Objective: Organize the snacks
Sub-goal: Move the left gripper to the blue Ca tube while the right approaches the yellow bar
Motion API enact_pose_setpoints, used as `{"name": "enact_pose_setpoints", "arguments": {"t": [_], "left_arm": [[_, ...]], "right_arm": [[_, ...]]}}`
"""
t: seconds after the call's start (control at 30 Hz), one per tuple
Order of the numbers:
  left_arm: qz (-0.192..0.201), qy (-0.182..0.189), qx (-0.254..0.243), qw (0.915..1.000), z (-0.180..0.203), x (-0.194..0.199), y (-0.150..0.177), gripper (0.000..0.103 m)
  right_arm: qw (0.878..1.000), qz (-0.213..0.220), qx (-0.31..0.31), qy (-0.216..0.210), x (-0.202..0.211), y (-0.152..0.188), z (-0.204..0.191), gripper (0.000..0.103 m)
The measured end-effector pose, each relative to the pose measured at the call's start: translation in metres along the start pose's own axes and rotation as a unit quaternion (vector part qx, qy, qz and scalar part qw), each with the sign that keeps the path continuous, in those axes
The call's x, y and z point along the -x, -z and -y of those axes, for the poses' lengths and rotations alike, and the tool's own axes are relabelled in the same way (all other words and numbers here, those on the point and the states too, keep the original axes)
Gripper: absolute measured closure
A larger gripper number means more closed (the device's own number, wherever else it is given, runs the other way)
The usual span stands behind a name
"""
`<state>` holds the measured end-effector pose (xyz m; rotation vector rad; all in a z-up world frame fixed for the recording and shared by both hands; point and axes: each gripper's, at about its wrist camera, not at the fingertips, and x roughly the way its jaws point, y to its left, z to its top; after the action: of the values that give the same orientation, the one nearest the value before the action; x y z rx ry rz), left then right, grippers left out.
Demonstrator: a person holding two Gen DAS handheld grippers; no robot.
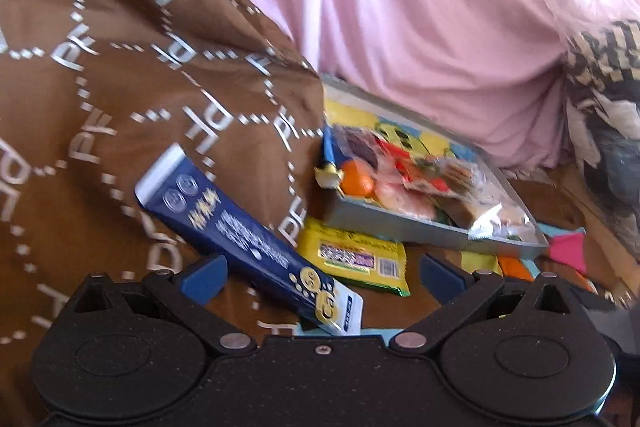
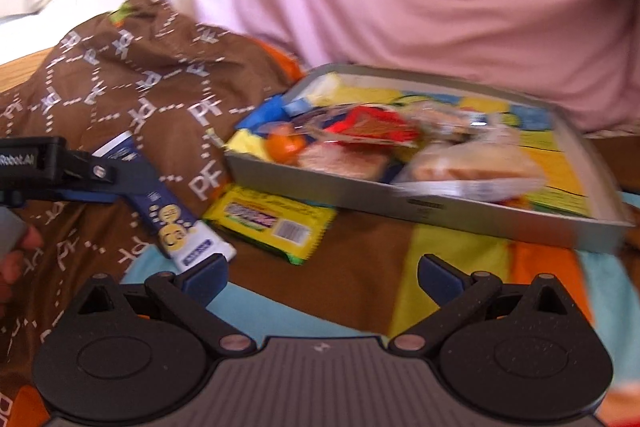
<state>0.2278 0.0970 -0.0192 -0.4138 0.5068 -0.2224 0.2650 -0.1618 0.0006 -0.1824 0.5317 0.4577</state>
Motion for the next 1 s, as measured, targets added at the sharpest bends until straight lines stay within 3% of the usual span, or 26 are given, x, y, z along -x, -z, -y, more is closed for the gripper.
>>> {"name": "enact_pose_setpoints", "arguments": {"t": [0.23,0.47,0.53,0.6,0.7,0.77,0.83,1.0], "left_arm": [[-0.019,-0.004,0.022,0.9996,-0.011,-0.029,0.001,0.001],[-0.014,-0.032,0.067,0.9971,-0.022,-0.037,-0.002,0.008],[-0.008,-0.044,0.069,0.9966,-0.022,-0.035,0.000,0.016],[-0.003,-0.056,0.074,0.9957,-0.022,-0.034,0.000,0.022],[0.000,-0.061,0.091,0.9940,-0.027,-0.030,-0.002,0.031],[0.001,-0.065,0.110,0.9918,-0.032,-0.029,-0.004,0.047],[0.000,-0.071,0.133,0.9886,-0.039,-0.027,-0.004,0.056],[-0.003,-0.058,0.172,0.9834,-0.051,-0.022,-0.005,0.065]], "right_arm": [[0.997,-0.035,0.006,-0.073,-0.047,-0.020,0.011,0.000],[0.996,-0.018,-0.041,-0.074,-0.071,-0.023,0.011,0.000],[0.997,-0.011,-0.044,-0.070,-0.074,-0.021,0.008,0.000],[0.996,-0.005,-0.049,-0.069,-0.076,-0.020,0.006,0.006],[0.994,-0.014,-0.065,-0.090,-0.076,-0.019,0.004,0.026],[0.992,-0.024,-0.071,-0.099,-0.075,-0.017,0.004,0.050],[0.991,-0.030,-0.086,-0.100,-0.072,-0.015,0.006,0.062],[0.989,-0.038,-0.103,-0.103,-0.055,-0.006,0.009,0.079]]}}
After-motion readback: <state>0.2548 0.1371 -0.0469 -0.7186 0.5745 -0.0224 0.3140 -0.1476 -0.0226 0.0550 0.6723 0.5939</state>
